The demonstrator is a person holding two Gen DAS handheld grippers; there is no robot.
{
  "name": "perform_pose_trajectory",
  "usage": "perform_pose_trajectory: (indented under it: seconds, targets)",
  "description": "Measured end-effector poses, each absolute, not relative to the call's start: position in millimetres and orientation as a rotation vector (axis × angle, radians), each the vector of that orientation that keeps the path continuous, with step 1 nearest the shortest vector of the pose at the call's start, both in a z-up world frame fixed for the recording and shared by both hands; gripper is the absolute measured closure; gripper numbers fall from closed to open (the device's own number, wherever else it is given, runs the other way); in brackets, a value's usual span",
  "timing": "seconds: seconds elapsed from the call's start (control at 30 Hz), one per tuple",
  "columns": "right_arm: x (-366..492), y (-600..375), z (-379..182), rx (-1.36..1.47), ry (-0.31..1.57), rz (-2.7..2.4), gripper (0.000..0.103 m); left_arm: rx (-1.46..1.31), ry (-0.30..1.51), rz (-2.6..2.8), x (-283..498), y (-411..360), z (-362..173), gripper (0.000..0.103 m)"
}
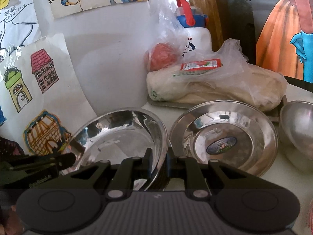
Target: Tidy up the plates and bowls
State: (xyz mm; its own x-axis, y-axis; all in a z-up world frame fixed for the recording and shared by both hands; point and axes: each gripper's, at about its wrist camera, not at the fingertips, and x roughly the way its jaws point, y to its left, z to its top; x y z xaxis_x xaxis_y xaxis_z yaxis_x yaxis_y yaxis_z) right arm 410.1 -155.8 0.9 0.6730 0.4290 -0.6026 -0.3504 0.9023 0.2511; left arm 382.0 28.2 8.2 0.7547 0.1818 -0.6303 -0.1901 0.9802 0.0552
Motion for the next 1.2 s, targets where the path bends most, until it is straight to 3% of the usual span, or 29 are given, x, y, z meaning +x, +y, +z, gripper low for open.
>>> perform_pose_trajectory:
  seconds: [0.5, 1.0, 1.1, 1.2]
  targets:
    - [397, -144, 6, -0.032, 0.677, 0.423, 0.085, -0.056, 0.735, 0.173, 374, 32, -5, 0.087]
    - [375, -120, 3, -0.281, 0.487, 0.388, 0.081, -0.091, 0.735, 0.163, 374, 34, -3, 0.086]
    - [370, -121, 8, -0.281, 0.471, 0.384, 0.072, -0.081, 0.707, 0.165, 368, 31, 2, 0.084]
    - [365, -132, 15, -0.246, 0.464, 0.375, 0.060, -0.072, 0.675, 0.163, 360, 29, 8, 0.073]
